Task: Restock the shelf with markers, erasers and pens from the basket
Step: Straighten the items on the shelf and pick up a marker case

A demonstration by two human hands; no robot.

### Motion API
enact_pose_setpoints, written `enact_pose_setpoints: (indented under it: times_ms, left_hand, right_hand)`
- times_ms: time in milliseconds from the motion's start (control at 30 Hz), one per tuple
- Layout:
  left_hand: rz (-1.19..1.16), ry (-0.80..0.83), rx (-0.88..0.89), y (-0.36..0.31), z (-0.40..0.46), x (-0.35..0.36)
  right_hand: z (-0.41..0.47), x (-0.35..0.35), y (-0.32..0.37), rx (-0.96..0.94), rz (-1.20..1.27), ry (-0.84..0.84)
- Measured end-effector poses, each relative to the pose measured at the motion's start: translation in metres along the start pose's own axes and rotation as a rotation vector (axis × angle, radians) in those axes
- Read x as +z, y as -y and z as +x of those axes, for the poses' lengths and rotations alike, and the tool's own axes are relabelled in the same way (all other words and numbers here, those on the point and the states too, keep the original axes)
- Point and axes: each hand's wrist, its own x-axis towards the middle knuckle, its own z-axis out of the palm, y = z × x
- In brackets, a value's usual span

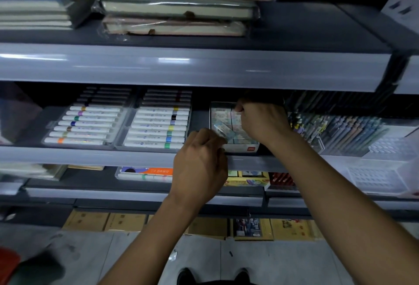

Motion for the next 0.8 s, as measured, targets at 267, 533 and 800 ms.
enact_pose_setpoints:
  times_ms: [267, 533, 800]
  left_hand:
    - [-0.003, 0.013, 0.002, 0.0, -0.001, -0.001]
    - [-0.013, -0.003, 0.028, 0.002, 0.0, 0.001]
    - [-0.023, -0.013, 0.042, 0.005, 0.0, 0.003]
  right_hand:
    - [0.008, 0.009, -0.007, 0.03, -0.002, -0.022]
    - [-0.017, -0.005, 0.003, -0.052, 0.335, -0.081]
    - [-0.017, 0.001, 0.015, -0.126, 0.281, 0.005]
